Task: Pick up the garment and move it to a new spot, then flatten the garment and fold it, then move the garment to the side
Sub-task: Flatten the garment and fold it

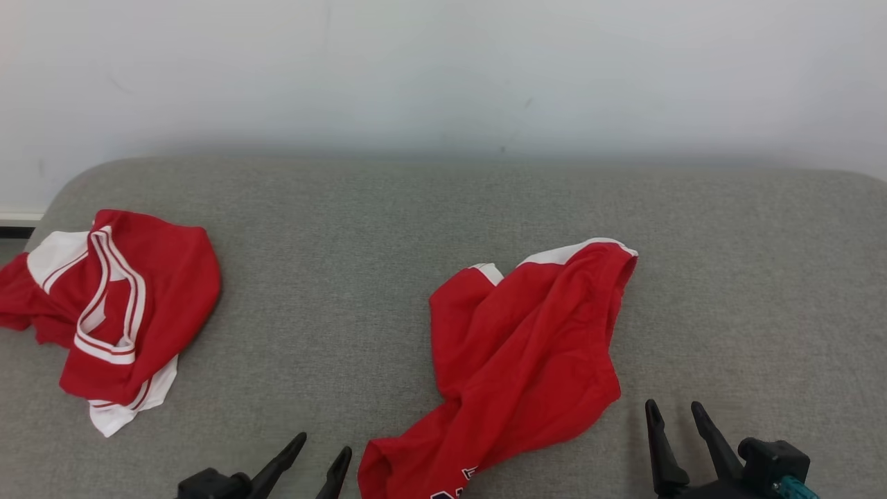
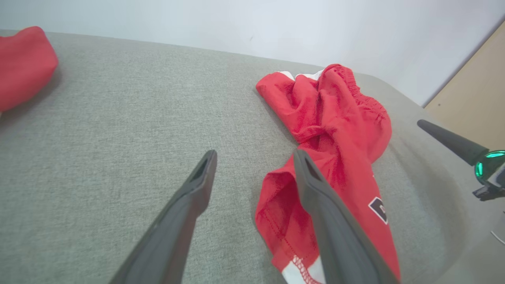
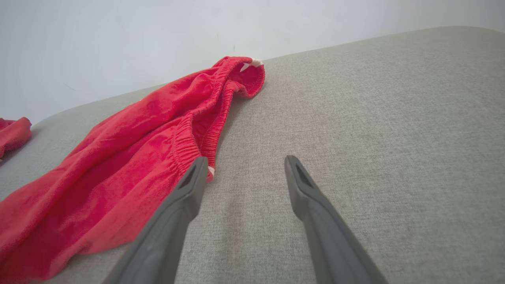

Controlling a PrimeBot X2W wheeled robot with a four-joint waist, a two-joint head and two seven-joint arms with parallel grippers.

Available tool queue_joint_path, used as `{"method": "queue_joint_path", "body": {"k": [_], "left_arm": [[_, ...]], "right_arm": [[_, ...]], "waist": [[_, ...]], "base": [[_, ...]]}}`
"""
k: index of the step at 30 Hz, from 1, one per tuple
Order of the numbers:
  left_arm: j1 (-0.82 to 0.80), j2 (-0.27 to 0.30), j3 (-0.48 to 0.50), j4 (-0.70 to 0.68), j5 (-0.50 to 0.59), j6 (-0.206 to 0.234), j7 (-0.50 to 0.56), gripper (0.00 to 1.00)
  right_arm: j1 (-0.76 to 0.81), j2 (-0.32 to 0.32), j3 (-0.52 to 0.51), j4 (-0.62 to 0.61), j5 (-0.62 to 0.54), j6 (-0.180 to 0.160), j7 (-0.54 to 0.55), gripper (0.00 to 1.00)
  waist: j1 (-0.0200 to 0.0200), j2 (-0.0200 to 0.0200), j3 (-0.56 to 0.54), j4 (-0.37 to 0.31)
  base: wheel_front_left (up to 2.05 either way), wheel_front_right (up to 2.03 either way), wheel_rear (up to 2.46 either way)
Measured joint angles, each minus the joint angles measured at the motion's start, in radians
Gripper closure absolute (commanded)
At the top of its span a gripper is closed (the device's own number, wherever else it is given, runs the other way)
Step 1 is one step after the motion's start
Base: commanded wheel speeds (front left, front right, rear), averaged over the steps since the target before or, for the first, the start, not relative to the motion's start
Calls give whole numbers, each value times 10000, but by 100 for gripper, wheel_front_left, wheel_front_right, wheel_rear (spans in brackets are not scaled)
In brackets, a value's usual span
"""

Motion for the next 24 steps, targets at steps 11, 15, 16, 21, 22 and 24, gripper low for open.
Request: {"method": "queue_joint_path", "body": {"k": [11, 15, 16, 21, 22, 24], "left_arm": [[-1216, -303, -1091, 1964, 1095, -209, -6, 0], [-1627, -481, -1346, 2500, 1127, -217, -19, 0], [-1725, -533, -1430, 2617, 1137, -228, -21, 0], [-2085, -648, -1896, 2976, 1078, -268, -29, 21], [-2132, -654, -1964, 2984, 1026, -280, -29, 63], [-2243, -650, -2000, 2803, 953, -282, -29, 100]], "right_arm": [[-230, 52, -82, -61, -67, 0, 0, 0], [-314, 104, -92, -77, -75, 0, 0, 0], [-334, 105, -86, -79, -77, 0, 0, 0], [-393, 111, -104, -81, -77, 0, 0, 0], [-407, 107, -117, -88, -79, 0, 0, 0], [-438, 104, -142, -113, -79, 0, 0, 0]], "waist": [[1, 0, 460, -498], [1, 1, 611, -647], [0, 0, 640, -680], [1, 1, 734, -817], [0, 0, 742, -836], [0, 0, 758, -852]], "base": [[0, 0, 0], [0, 0, 0], [0, 0, 0], [0, 0, 0], [0, 0, 0], [0, 0, 0]]}}
